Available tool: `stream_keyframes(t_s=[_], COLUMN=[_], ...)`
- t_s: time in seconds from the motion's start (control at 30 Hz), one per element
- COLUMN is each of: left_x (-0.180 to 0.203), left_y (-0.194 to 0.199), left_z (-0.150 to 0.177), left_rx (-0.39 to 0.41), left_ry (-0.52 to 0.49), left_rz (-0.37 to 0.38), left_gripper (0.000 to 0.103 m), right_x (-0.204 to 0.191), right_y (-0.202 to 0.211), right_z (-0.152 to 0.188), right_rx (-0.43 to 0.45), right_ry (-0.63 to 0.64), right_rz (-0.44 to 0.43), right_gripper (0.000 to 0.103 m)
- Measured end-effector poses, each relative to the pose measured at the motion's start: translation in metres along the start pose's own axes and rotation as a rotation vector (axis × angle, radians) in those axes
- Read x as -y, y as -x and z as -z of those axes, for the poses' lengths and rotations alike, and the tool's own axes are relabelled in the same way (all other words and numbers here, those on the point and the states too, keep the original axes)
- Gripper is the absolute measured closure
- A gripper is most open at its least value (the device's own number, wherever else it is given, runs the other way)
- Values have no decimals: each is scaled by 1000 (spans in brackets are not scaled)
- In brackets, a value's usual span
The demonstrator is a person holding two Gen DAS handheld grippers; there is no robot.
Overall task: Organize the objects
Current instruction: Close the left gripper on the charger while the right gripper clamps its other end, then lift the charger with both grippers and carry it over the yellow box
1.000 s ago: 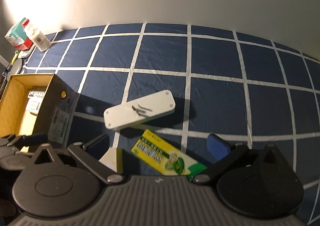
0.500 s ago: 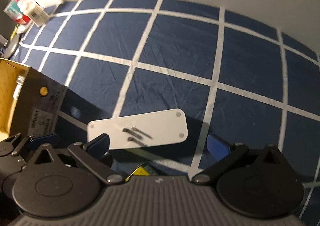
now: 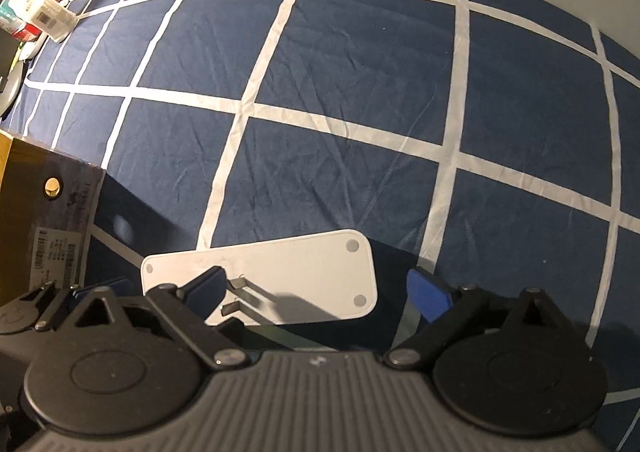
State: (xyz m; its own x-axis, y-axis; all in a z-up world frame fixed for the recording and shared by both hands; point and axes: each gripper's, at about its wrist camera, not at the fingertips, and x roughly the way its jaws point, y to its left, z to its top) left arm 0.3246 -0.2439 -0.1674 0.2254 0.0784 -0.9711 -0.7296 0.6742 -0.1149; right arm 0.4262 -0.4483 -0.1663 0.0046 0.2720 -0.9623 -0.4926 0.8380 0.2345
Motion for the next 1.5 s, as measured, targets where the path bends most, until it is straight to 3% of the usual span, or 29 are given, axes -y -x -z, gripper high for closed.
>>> stream_keyframes(t_s=[0.2, 0.43, 0.63, 0.77, 1.0, 1.5], left_x=[-4, -3, -1, -2, -1, -4], left_y=[-5, -3, -8, -10, -7, 71], left_z=[-1, -6, -10, -10, -8, 12], left_rx=[-10, -8, -24, -35, -45, 55], left_ry=[10, 14, -1, 9, -5, -93], left_rz=[18, 67, 41, 77, 90, 106], left_gripper=[0, 0, 1, 9, 9, 9], right_x=[-5, -5, -6, -6, -6, -39], right_y=[-9, -10, -10, -10, -6, 69], right_z=[-1, -2, 0, 0, 7, 47], right_rx=[-28, -25, -21, -22, -10, 129], right_ry=[25, 39, 34, 19, -9, -60], right_rz=[-15, -11, -8, -6, 4, 24], right_gripper=[21, 22, 22, 22, 22, 22])
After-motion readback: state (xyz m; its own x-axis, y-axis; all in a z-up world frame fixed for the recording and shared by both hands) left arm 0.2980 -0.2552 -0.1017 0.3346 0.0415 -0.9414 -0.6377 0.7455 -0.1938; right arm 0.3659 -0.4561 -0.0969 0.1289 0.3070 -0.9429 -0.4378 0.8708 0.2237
